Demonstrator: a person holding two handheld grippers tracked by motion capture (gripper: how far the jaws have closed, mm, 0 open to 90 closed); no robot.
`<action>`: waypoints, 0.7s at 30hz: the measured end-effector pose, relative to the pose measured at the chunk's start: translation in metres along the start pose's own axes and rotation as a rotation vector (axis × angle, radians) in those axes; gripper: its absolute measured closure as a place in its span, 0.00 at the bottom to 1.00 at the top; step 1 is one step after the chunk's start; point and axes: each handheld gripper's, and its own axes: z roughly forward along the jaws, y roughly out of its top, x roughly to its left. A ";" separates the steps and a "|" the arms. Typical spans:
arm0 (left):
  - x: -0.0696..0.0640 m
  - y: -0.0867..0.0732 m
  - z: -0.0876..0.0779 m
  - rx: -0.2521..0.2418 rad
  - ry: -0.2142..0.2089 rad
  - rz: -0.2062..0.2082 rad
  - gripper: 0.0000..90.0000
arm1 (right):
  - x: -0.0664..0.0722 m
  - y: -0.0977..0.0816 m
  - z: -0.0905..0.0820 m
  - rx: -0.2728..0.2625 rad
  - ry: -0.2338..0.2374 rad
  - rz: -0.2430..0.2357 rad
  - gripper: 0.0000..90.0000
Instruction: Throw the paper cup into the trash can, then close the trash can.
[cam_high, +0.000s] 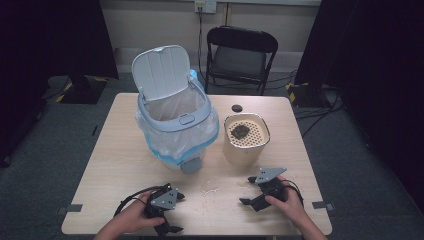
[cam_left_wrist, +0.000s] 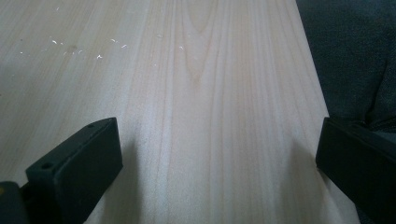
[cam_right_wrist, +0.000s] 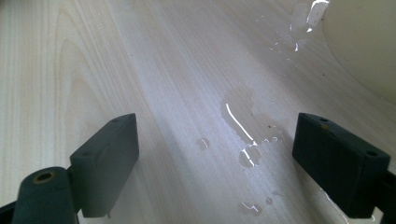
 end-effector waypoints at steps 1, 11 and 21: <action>0.000 0.000 0.000 -0.001 0.001 -0.001 0.00 | 0.001 -0.001 0.000 0.003 -0.006 -0.022 0.15; -0.003 0.003 -0.002 0.034 0.023 -0.034 0.00 | 0.003 -0.001 0.001 0.005 -0.010 -0.037 0.14; 0.004 0.003 -0.014 0.042 0.021 -0.130 0.17 | 0.003 -0.001 0.001 0.007 -0.007 -0.041 0.12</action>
